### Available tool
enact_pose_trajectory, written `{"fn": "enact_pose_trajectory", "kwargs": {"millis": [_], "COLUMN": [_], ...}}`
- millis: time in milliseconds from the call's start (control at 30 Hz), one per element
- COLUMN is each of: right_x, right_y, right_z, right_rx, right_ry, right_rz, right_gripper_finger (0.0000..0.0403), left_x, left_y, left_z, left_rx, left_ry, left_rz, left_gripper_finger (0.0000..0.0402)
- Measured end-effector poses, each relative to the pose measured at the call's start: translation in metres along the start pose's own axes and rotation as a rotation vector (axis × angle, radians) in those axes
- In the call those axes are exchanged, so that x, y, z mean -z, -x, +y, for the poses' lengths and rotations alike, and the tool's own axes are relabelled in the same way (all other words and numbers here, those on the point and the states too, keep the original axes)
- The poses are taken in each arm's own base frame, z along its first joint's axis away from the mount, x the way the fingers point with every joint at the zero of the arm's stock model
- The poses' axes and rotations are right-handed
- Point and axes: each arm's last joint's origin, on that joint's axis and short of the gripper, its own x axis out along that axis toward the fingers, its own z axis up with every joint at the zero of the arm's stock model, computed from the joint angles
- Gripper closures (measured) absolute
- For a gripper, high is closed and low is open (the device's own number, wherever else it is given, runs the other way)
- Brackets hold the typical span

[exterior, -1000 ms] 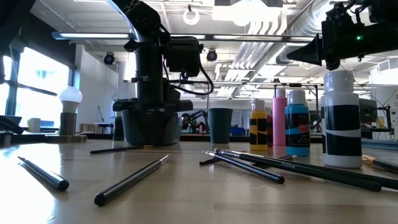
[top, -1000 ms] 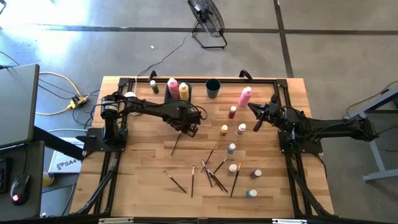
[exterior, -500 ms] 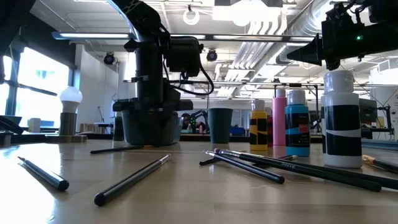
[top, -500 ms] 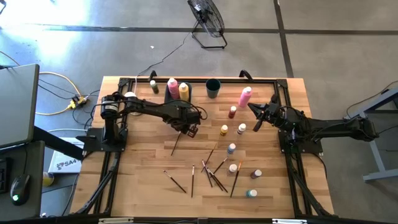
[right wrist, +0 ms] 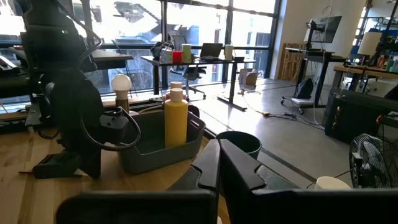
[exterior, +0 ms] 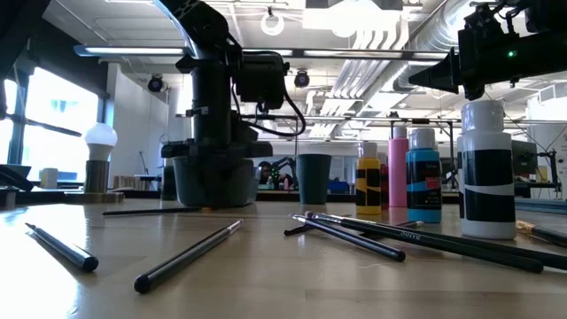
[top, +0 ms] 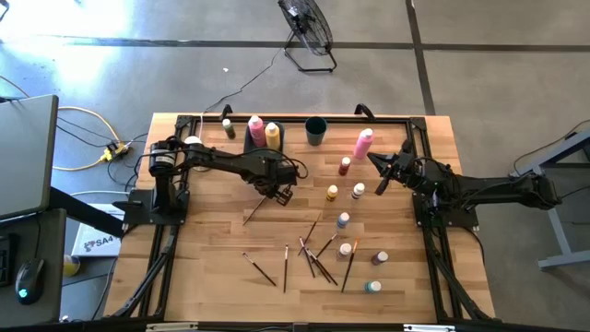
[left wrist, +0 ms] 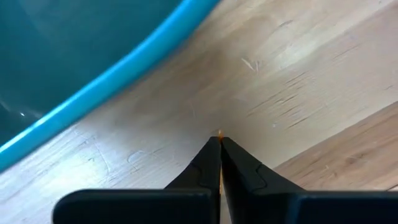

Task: Pick & Place Paint Supplies
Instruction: Put the gold paint brush into the green cup

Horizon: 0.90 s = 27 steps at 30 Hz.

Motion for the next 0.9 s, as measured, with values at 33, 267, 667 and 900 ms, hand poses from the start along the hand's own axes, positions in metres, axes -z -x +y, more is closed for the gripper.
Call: {"fn": "enact_pose_trajectory", "kwargs": {"millis": [33, 267, 667, 900], "right_x": [0.0, 0.0, 0.0, 0.001], "right_y": [0.0, 0.0, 0.0, 0.0], "right_z": [0.0, 0.0, 0.0, 0.0], "right_rx": [0.0, 0.0, 0.0, -0.001], "right_ry": [0.0, 0.0, 0.003, 0.007], "right_rz": [0.0, 0.0, 0.005, 0.013], "right_gripper_finger": [0.04, 0.04, 0.04, 0.04], "left_x": [0.0, -0.001, -0.03, -0.044], "left_y": [0.0, 0.001, 0.061, 0.103], "left_z": [0.0, -0.001, -0.022, -0.029], "left_rx": [0.0, 0.016, 0.165, 0.234], "left_ry": [-0.003, -0.09, -0.326, -0.445], "left_rz": [-0.001, -0.014, -0.204, -0.352], "left_gripper_finger": [0.0399, 0.0401, 0.0401, 0.0401]}}
